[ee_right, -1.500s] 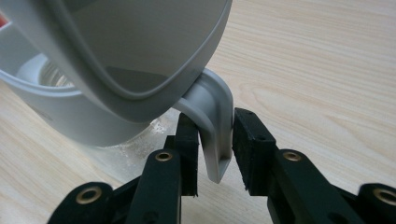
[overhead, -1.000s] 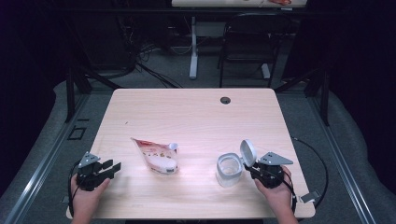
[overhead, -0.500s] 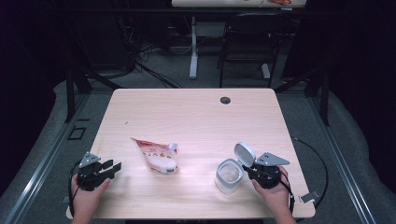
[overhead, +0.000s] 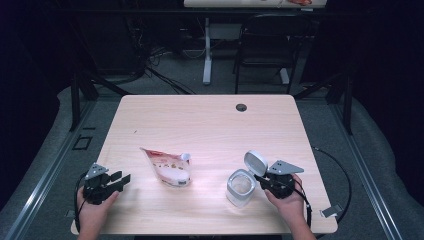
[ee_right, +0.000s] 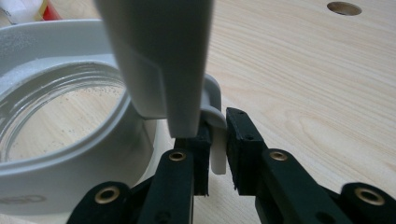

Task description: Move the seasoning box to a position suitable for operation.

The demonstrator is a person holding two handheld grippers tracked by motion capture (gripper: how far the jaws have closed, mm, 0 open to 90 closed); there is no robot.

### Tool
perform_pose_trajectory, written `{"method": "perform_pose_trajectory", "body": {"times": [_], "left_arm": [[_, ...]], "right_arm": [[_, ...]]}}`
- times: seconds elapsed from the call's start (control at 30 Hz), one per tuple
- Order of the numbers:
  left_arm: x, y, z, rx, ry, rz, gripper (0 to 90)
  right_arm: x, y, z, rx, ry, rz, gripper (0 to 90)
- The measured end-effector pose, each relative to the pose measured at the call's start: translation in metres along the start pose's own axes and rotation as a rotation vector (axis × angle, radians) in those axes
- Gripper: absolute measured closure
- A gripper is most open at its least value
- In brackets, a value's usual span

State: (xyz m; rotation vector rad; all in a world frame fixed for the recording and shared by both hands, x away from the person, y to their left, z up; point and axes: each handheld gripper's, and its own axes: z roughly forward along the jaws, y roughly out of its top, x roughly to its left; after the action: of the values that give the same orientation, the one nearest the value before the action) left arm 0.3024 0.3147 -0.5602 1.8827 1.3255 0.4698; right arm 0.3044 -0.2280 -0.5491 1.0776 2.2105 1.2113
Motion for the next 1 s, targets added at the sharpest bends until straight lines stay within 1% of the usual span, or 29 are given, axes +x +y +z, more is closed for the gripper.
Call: {"method": "perform_pose_trajectory", "body": {"times": [0.03,0.1,0.13,0.17,0.2,0.23,0.3,0.43,0.53,0.6,0.67,0.7,0.77,0.87,0.93,1.0], "left_arm": [[0.000,0.000,0.000,-0.001,0.000,0.000,57.0],[0.000,0.000,-0.001,0.000,0.001,0.002,57.0],[0.000,0.000,-0.001,0.001,0.001,0.002,57.0],[0.000,0.000,-0.001,0.001,0.001,0.001,57.0],[0.000,0.000,-0.001,0.000,0.001,0.000,57.0],[0.000,0.000,-0.001,-0.001,0.001,-0.001,57.0],[0.000,0.000,-0.002,-0.003,0.001,-0.003,56.9],[0.001,0.000,-0.002,-0.004,-0.001,-0.004,56.8],[0.001,0.000,-0.003,-0.004,-0.001,-0.003,56.8],[0.001,0.000,-0.002,-0.003,-0.002,-0.004,56.8],[0.001,0.000,-0.002,-0.005,0.001,-0.002,56.8],[0.000,0.000,-0.002,-0.005,0.001,-0.002,56.8],[0.000,0.000,-0.001,-0.006,-0.001,-0.003,56.8],[0.000,0.000,-0.001,-0.001,-0.003,-0.004,56.8],[-0.001,0.000,0.000,-0.002,-0.003,-0.005,56.8],[-0.001,0.001,-0.001,0.000,-0.002,0.000,56.8]], "right_arm": [[0.000,0.000,-0.001,-0.006,-0.001,0.012,78.3],[0.000,-0.001,-0.003,-0.012,-0.001,0.019,77.3],[0.001,-0.002,-0.003,-0.026,-0.004,0.028,76.6],[0.000,-0.002,-0.005,-0.020,-0.003,0.029,75.5],[0.000,-0.003,-0.006,-0.026,-0.004,0.043,74.8],[-0.001,-0.004,-0.007,-0.018,-0.010,0.042,74.6],[-0.001,-0.007,-0.009,-0.020,-0.011,0.065,74.7],[-0.001,-0.008,-0.014,-0.023,0.008,0.073,80.7],[-0.001,-0.008,-0.015,-0.022,0.013,0.067,81.4],[-0.001,-0.007,-0.013,-0.025,0.012,0.076,81.4],[-0.001,-0.006,-0.011,-0.031,0.010,0.078,81.6],[-0.002,-0.005,-0.011,-0.023,0.005,0.071,81.9],[-0.002,-0.003,-0.008,-0.033,0.001,0.072,84.7],[-0.003,0.000,-0.006,-0.049,0.008,0.076,84.0],[-0.004,-0.001,-0.006,-0.044,0.005,0.076,83.6],[-0.004,-0.002,-0.007,-0.052,0.008,0.085,82.9]]}}
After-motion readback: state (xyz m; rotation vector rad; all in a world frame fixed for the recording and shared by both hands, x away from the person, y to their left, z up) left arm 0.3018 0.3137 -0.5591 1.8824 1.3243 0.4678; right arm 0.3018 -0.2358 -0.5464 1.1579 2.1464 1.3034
